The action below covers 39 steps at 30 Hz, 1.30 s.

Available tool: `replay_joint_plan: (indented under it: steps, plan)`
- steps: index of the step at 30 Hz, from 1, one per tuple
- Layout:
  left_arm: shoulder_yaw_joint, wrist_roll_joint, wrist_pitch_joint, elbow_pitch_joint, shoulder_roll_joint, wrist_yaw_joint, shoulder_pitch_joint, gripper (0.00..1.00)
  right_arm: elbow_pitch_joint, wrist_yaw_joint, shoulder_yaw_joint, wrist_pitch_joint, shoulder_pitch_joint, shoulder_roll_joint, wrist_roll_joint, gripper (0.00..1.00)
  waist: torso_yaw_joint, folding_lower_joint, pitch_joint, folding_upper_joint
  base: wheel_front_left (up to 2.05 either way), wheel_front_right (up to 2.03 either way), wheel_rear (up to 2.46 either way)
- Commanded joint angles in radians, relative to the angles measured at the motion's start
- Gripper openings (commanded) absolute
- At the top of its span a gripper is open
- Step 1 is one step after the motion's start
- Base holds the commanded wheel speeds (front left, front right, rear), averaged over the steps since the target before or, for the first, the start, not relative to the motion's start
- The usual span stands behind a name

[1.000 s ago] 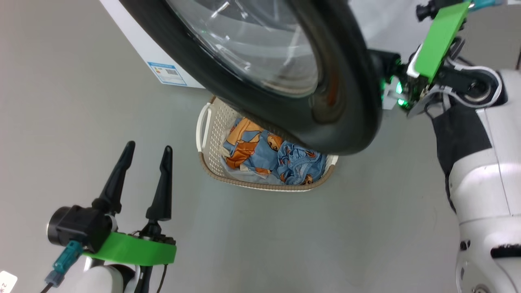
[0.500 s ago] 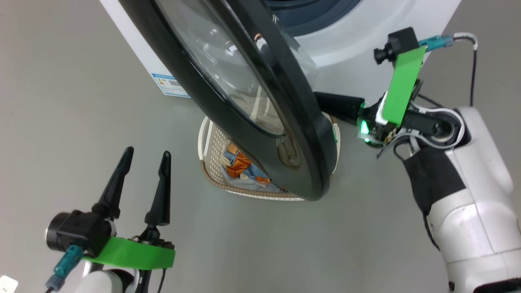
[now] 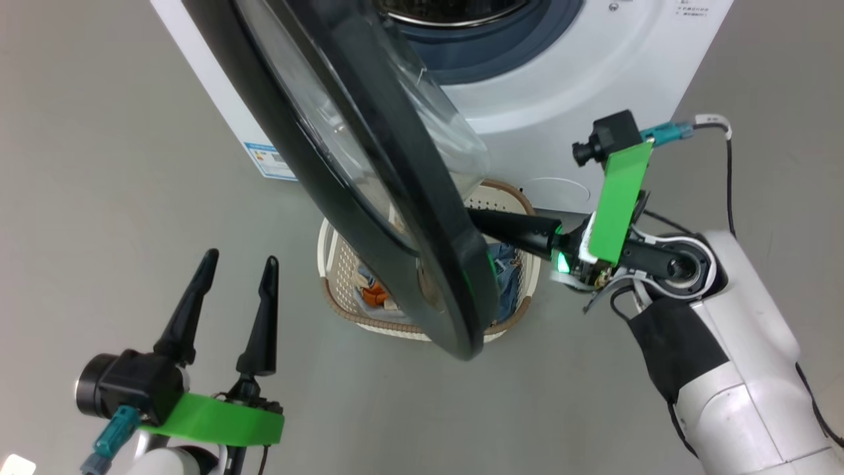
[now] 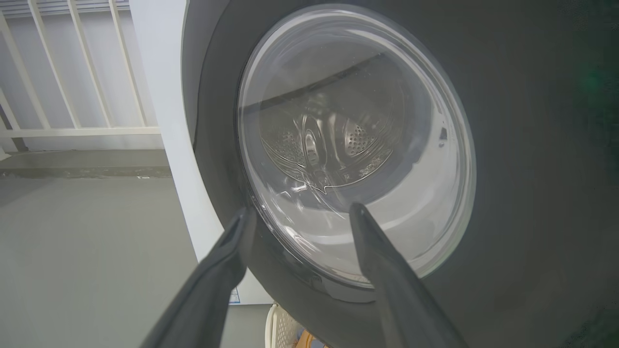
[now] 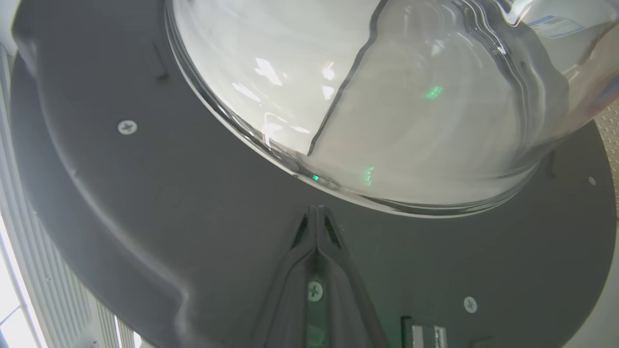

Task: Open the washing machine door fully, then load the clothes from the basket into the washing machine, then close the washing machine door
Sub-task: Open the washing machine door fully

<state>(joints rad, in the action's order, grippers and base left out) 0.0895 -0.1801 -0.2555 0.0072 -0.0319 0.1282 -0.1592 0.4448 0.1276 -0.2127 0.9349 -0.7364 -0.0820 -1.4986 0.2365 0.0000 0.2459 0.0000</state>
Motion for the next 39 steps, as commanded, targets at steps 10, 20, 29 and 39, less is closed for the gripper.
replay_joint_plan:
  steps: [10, 20, 29, 39]
  plan:
    - [-0.034, 0.015, -0.006, -0.02, -0.018, 0.002, 0.021, 1.0, -0.041, 0.003, -0.111, -0.047, 0.038, 0.032, -0.065, 0.0, 0.013, 0.0, -0.032, 0.0, 0.0, 0.0, 0.0]
    - [-0.028, 0.017, -0.006, -0.017, -0.018, 0.003, 0.025, 1.0, -0.038, 0.003, -0.25, -0.123, 0.047, 0.032, -0.153, 0.0, 0.013, 0.0, -0.037, 0.0, 0.0, 0.0, 0.0]
    - [-0.026, 0.012, -0.006, -0.014, -0.018, 0.003, 0.021, 1.0, -0.022, 0.003, -0.359, -0.177, 0.04, 0.032, -0.205, 0.0, 0.016, 0.0, -0.033, 0.0, 0.0, 0.0, 0.0]
    - [-0.033, 0.012, -0.006, -0.01, -0.018, 0.003, 0.021, 1.0, -0.014, 0.003, -0.404, -0.232, 0.028, 0.025, -0.256, 0.0, 0.008, 0.0, -0.038, 0.0, 0.0, 0.0, 0.0]
